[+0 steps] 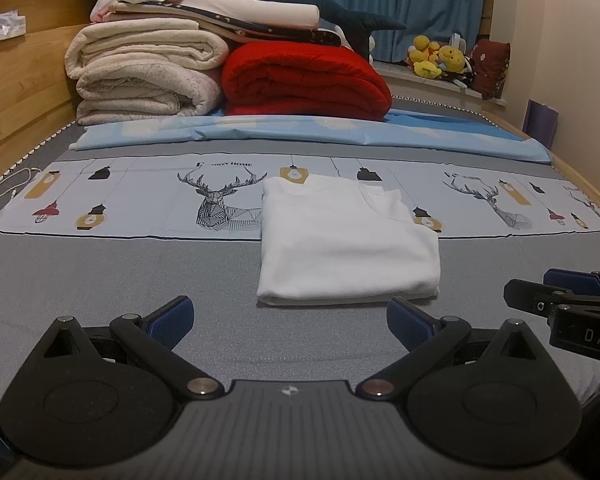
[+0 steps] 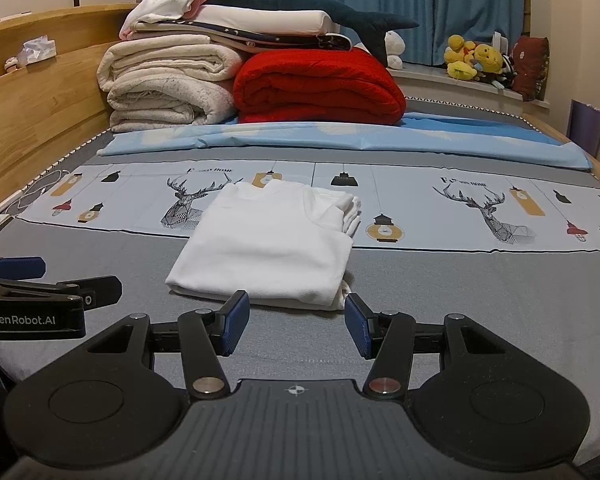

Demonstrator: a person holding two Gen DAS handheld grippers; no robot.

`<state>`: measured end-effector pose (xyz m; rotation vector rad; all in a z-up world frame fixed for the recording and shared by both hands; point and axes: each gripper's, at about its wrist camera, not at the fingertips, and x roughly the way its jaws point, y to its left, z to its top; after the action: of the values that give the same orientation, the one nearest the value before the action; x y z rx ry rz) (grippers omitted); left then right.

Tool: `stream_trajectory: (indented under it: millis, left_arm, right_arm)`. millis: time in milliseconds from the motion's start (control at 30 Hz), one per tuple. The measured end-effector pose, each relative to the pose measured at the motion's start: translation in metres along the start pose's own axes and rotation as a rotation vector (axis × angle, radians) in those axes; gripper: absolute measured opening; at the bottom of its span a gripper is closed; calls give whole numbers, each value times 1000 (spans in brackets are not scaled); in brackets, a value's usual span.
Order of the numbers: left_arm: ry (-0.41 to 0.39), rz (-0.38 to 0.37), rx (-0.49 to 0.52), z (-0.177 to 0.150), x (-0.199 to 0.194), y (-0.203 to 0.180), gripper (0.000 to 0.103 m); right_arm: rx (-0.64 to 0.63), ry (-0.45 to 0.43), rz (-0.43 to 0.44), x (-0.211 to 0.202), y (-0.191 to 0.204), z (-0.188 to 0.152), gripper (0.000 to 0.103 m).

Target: Fold small clothes

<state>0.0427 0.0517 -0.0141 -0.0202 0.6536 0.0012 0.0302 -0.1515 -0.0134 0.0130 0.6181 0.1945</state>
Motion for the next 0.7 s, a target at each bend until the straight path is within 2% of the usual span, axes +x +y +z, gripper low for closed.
stream_trajectory:
  millis: [700]
  left_arm:
    - [-3,-6,7,-1,0,-1,103]
  right_arm:
    - [-2,2,1,0,-1,-1,55]
